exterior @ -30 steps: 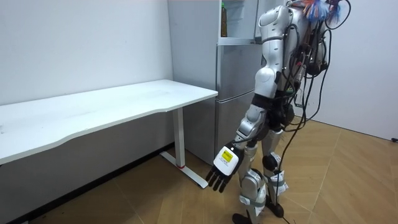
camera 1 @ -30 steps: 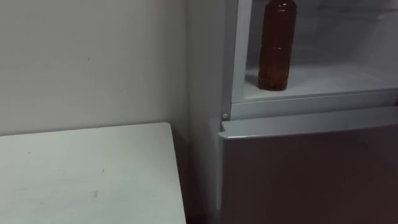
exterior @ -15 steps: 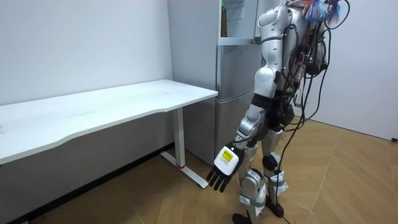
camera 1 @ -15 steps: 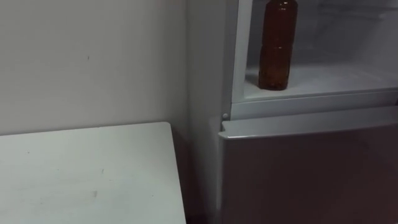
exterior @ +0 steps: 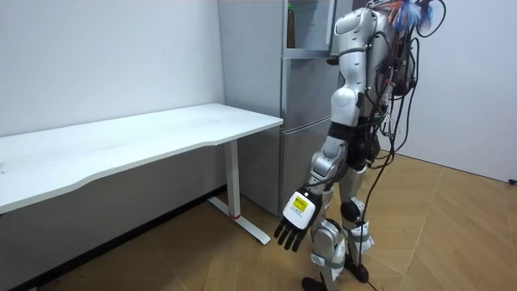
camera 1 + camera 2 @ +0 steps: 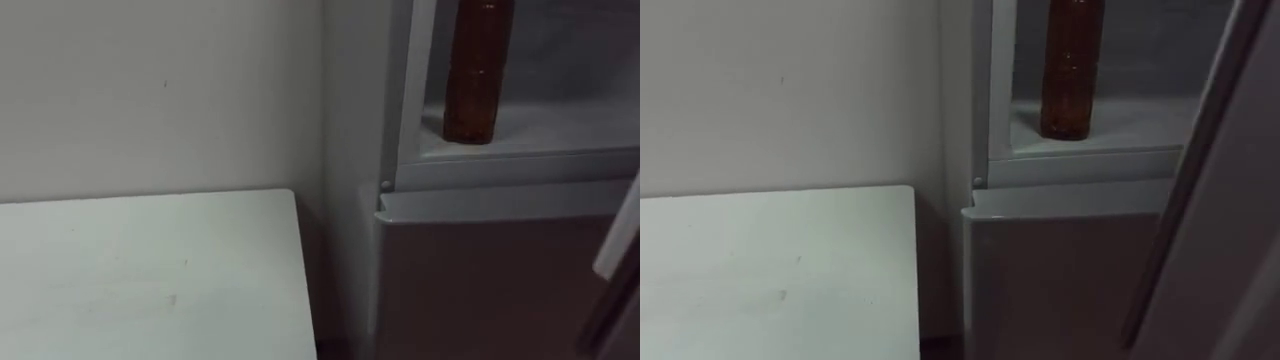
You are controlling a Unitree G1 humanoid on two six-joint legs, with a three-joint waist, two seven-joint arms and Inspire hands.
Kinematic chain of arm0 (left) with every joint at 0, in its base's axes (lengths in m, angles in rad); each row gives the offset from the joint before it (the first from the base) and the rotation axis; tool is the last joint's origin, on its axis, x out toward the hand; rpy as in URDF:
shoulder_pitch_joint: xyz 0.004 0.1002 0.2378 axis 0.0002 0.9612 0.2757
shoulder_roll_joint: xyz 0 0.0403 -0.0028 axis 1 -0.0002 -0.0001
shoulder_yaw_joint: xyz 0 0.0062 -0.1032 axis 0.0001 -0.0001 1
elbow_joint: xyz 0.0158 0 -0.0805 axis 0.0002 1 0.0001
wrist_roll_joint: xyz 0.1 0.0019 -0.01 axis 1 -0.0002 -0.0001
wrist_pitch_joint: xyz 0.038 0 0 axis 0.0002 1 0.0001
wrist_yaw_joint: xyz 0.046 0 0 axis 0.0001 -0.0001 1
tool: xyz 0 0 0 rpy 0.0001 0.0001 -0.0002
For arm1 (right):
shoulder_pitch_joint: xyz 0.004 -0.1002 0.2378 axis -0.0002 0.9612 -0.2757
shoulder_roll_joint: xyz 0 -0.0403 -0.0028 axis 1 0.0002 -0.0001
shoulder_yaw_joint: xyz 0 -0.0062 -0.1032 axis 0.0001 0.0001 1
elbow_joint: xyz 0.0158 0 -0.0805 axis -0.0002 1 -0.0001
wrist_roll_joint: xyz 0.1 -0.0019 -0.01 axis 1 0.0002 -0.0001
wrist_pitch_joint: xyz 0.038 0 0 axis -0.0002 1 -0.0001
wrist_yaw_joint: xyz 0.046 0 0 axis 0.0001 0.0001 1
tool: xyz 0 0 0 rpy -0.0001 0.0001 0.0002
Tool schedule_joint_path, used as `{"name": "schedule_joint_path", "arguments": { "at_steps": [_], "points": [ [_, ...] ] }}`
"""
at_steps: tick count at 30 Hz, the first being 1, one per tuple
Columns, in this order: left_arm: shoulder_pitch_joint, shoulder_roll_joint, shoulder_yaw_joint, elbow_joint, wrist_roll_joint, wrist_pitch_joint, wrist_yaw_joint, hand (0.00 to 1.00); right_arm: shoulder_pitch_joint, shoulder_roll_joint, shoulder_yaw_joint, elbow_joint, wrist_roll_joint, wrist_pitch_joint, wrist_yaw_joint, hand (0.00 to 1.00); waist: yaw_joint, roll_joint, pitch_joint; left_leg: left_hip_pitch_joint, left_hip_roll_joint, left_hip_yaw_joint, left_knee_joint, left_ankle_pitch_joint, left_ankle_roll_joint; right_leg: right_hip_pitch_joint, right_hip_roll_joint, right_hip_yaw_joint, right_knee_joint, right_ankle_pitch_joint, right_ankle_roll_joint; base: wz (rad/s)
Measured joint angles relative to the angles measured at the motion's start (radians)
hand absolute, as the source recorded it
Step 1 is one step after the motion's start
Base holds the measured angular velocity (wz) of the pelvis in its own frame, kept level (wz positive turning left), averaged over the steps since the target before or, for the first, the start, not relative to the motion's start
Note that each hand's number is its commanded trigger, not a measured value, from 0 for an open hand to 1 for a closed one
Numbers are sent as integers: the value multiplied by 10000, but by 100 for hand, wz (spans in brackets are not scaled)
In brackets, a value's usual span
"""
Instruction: Put the bottle in the upper fridge
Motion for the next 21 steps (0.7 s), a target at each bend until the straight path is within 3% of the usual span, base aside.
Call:
{"name": "schedule_joint_path", "arguments": {
  "at_steps": [4, 21],
  "points": [
    [-76, 0, -52, 195, 21, 0, 1, 0, -206, -2, 48, -19, -12, 0, 137, 0, 39, -68, 36, -11, 1, -6, 0, 1, 0, 44, 2, -24, -74, 4, -2, 2],
    [-347, 38, -75, 366, 30, 0, 2, 0, -307, -201, 53, -286, -359, 10, 695, 0, 184, -147, 39, 51, 0, -149, -9, -2, -5, 330, 17, -217, -349, 21, 9, 3]
  ]
}}
